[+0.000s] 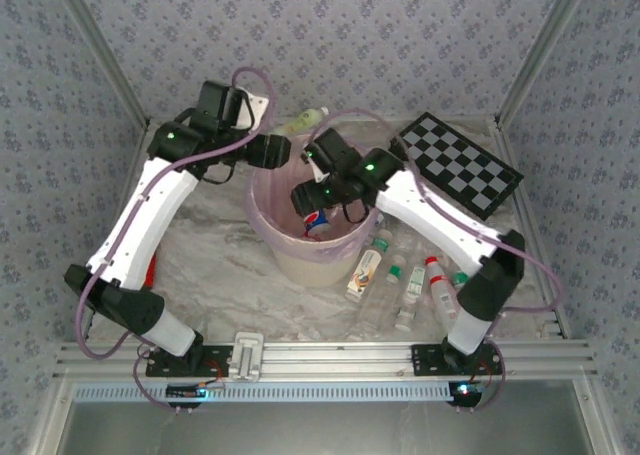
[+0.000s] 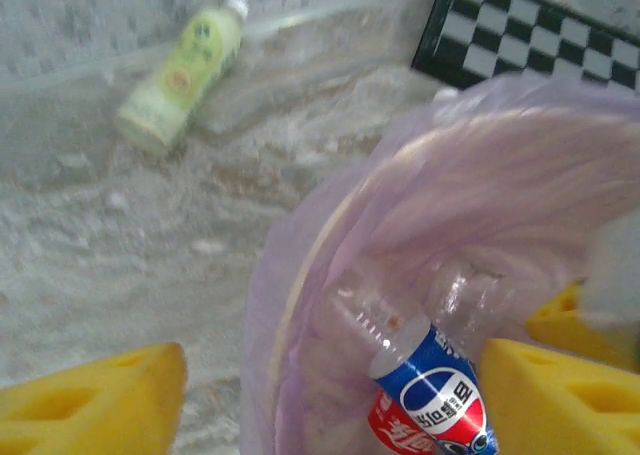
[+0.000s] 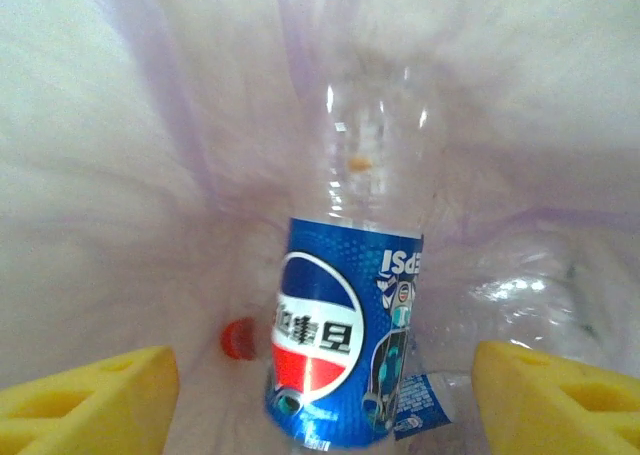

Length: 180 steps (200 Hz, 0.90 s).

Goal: Put the plastic bottles in the bin

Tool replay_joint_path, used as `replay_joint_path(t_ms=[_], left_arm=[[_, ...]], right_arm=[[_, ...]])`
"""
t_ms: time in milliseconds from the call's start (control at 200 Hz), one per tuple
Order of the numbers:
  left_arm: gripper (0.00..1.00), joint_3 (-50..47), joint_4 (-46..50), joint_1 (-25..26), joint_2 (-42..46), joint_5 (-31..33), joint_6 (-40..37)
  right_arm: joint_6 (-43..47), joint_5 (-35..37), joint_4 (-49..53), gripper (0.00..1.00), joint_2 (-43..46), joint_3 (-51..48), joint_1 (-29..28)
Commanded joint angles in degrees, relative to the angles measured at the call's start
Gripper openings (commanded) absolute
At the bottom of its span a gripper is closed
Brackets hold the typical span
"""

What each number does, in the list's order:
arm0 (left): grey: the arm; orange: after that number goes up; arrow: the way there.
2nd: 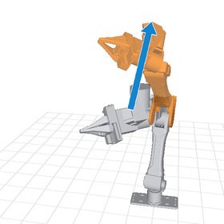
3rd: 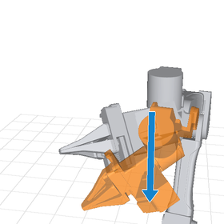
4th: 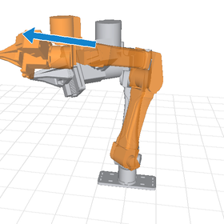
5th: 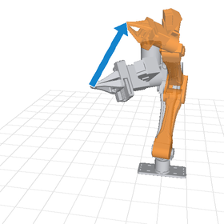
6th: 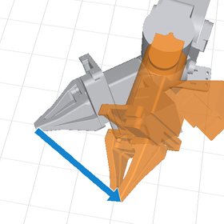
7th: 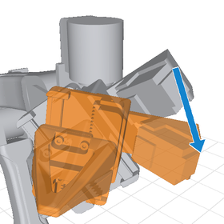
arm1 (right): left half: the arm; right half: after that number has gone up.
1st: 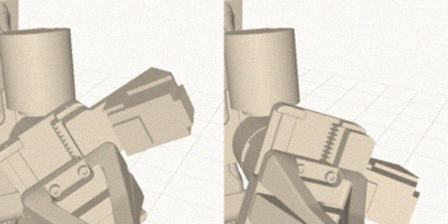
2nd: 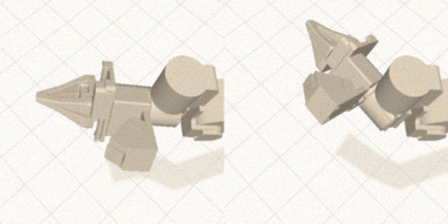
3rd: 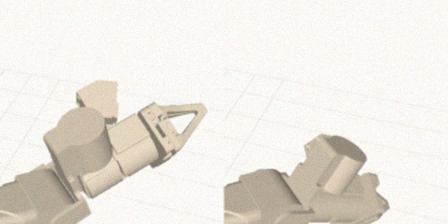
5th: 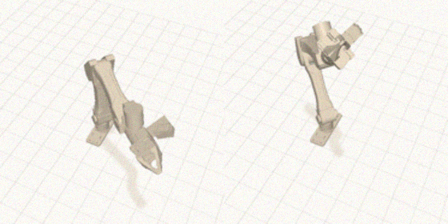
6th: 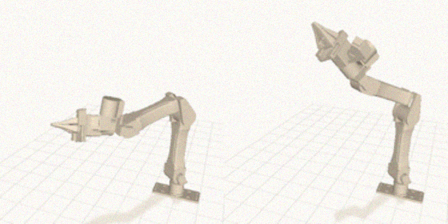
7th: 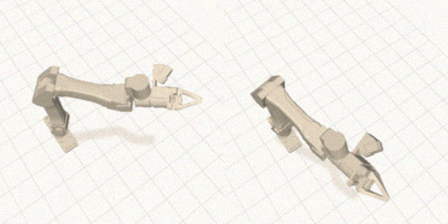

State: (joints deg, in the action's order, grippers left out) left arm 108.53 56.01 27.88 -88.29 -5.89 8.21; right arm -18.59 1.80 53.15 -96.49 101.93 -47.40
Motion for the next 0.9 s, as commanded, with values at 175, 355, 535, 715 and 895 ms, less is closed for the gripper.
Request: replay_joint_path(t_ms=[175,355,535,715,895], left_arm=[[0.99,9.34,-3.96,-3.43,0.88,-5.83,-3.47],[0.99,4.43,-12.28,-11.87,0.66,-11.43,-1.67],[0.99,1.87,-19.97,-19.48,-7.01,-15.38,0.86],[0.99,5.08,-26.89,-20.05,-19.61,-16.27,-0.37],[0.99,15.78,-28.83,-19.48,-36.77,-18.02,-0.81]], right_arm=[[1.47,-2.17,0.50,1.00,12.10,2.48,1.66],[-3.89,-9.54,3.20,1.00,17.43,3.97,8.77],[-5.73,-9.15,5.86,1.00,24.24,-1.60,20.36],[-7.24,-9.70,6.97,1.00,31.43,-11.30,28.99],[-7.78,-16.39,7.05,1.00,36.65,-19.75,38.32]])
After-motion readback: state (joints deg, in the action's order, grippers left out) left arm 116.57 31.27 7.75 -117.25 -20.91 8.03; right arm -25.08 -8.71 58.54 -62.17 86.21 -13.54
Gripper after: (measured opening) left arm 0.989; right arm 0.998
